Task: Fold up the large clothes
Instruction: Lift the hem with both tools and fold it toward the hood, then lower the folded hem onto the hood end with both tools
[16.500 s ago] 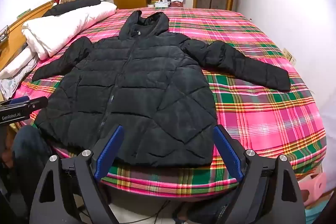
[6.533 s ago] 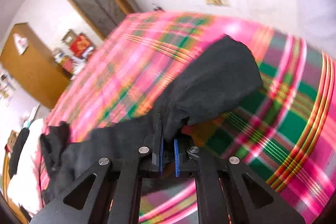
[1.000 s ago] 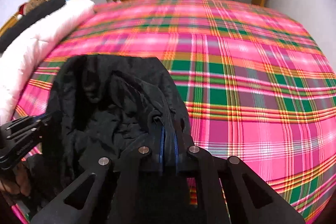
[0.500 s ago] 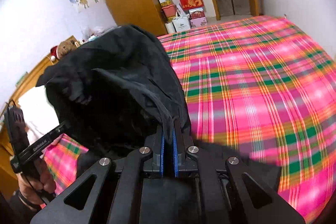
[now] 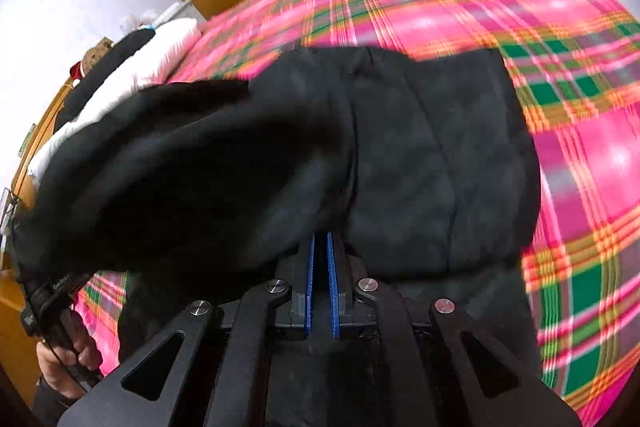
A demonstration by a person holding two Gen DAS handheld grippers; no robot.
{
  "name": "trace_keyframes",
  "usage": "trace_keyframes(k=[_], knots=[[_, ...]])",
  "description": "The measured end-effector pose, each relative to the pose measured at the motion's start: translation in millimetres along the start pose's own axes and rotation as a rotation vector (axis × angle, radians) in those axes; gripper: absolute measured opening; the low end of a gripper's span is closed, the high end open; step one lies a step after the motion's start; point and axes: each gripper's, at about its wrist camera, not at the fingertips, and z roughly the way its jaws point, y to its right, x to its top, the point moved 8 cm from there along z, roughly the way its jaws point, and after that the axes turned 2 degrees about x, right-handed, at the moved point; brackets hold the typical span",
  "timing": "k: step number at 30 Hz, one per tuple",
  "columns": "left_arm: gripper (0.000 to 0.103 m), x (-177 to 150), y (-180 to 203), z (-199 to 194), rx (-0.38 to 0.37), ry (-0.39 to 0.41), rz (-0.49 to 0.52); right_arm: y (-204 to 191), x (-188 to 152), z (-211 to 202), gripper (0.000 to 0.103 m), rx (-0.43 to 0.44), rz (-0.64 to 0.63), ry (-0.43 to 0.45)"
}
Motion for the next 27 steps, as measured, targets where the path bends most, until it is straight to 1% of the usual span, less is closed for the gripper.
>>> trace_keyframes(k=[1,2,3,5,6,7,9,11,13,16,17,18,19,21,23,25,27], knots=[[0.006,-9,-6,-2,0.011,-0.016,-0.012,3,-3,-5,0.010,-0.006,0.006,0.003],[0.006,-16,-12,-5,0.019,-0.023,-0.020,5,-4,-9,0.017,-0.008,0.012,0.010],[0.006,-21,-18,-11,0.032,-0.023,-0.027,7,-5,-16,0.020,-0.002,0.022,0.020],[0.008,-24,-26,-24,0.056,-0.007,-0.056,8,-6,-26,0.038,0.012,0.040,0.039],[0.012,-22,-27,-30,0.055,0.009,-0.074,7,-3,-30,0.041,0.025,0.048,0.051],[0.015,-17,-26,-35,0.045,0.029,-0.084,3,1,-33,0.043,0.046,0.054,0.063],[0.033,-5,-14,-44,0.015,0.070,-0.075,-8,9,-32,0.043,0.098,0.066,0.066],[0.042,9,7,-46,-0.035,0.100,-0.051,-25,17,-26,0.044,0.160,0.073,0.063],[0.043,21,27,-41,-0.070,0.112,-0.027,-40,22,-13,0.045,0.188,0.078,0.045],[0.043,27,51,-27,-0.105,0.102,0.001,-57,22,16,0.044,0.233,0.083,-0.010],[0.043,28,56,-23,-0.119,0.094,0.003,-61,21,24,0.042,0.237,0.079,-0.027],[0.043,28,58,-19,-0.129,0.088,0.001,-63,16,31,0.031,0.221,0.072,-0.038],[0.043,27,60,-16,-0.141,0.085,0.001,-65,13,34,0.005,0.211,0.058,-0.037],[0.043,24,60,-13,-0.147,0.088,0.010,-70,5,31,0.005,0.212,0.035,-0.014],[0.043,19,56,-11,-0.133,0.090,0.023,-67,-12,33,0.005,0.199,0.040,-0.012],[0.043,12,46,-1,-0.109,0.072,0.026,-56,-30,45,0.005,0.169,0.050,-0.048],[0.043,2,38,15,-0.072,0.018,0.040,-43,-46,60,0.004,0.144,0.073,-0.082]])
